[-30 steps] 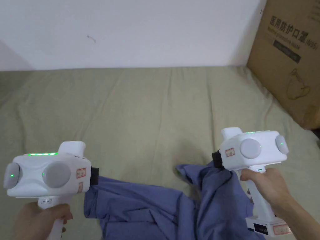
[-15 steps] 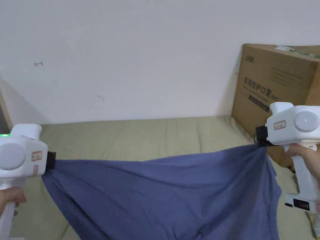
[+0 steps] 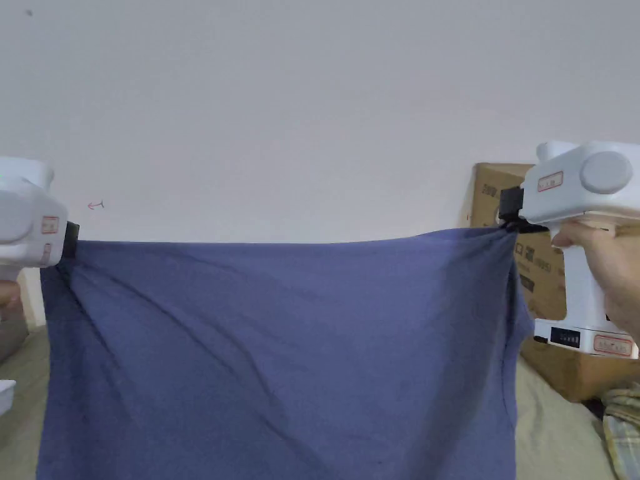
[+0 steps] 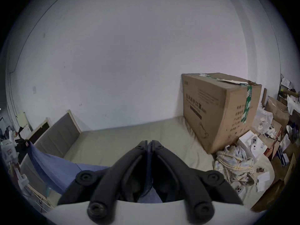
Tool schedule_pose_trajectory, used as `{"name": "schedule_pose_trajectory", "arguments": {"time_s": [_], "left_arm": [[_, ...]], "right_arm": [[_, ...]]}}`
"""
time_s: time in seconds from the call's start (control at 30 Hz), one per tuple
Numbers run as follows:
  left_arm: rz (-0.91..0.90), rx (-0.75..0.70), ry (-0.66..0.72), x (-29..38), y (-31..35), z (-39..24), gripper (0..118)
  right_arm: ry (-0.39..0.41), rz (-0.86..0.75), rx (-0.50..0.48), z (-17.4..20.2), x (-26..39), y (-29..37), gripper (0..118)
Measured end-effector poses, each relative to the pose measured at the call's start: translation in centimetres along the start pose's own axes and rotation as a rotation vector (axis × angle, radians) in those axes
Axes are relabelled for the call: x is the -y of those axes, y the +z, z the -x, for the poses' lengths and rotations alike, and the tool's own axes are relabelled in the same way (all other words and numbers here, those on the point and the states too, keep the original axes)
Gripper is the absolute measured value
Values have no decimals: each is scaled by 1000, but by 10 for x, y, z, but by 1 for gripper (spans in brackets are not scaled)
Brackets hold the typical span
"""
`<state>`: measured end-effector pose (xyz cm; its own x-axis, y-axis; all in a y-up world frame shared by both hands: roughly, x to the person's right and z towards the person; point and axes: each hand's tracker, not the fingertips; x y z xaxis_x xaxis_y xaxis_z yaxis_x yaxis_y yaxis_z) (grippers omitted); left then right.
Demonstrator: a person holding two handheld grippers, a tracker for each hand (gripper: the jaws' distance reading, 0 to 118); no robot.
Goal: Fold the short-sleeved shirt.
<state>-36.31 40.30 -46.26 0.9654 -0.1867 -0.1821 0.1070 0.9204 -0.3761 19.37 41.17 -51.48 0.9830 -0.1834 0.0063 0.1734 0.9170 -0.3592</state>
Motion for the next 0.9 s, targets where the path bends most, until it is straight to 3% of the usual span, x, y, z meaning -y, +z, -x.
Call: {"name": "schedule_pose_trajectory", "arguments": {"time_s": [0.33, 0.63, 0.73, 0.9], "left_arm": [[-75, -80, 22, -97, -86, 15, 4], [-280, -155, 57, -190, -128, 18, 4], [-344, -137, 120, -194, -131, 22, 4], [-304, -183, 107, -164, -175, 13, 4]], "right_arm": [[21, -95, -3, 52, -99, -68, 5], [26, -258, -1, 88, -192, -85, 5], [81, -300, 21, 101, -202, -80, 5], [142, -263, 23, 108, -179, -105, 5]]}}
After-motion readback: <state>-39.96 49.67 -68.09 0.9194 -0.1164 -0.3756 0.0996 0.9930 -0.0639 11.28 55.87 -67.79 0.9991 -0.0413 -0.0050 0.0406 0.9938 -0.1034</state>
